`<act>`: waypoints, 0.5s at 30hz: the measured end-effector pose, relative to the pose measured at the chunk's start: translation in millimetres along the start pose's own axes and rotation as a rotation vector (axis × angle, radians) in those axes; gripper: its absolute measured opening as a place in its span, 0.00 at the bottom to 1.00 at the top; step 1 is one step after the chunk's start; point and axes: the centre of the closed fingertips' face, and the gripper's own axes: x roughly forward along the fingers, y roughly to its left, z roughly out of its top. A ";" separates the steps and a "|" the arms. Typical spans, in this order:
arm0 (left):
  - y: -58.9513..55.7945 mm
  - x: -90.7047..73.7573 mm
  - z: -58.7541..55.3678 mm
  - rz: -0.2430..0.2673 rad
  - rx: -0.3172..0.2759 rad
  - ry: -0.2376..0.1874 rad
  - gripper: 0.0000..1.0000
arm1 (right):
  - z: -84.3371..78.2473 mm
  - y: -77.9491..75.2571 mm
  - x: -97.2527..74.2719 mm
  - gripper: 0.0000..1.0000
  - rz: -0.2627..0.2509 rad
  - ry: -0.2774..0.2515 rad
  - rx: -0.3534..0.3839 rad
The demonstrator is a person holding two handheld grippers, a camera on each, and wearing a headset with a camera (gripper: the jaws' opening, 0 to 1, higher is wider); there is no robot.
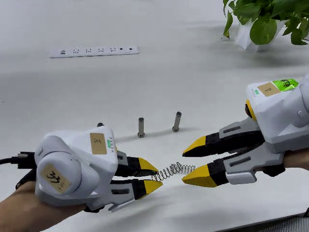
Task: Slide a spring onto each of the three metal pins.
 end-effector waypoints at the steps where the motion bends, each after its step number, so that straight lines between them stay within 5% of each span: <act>1: -0.4 0.2 0.1 -0.002 -0.001 -0.001 0.10 | -0.4 0.6 0.5 0.26 0.006 0.002 -0.001; 15: -6.8 3.8 2.6 -0.022 -0.005 -0.008 0.10 | -3.9 2.2 3.6 0.12 0.032 0.027 -0.017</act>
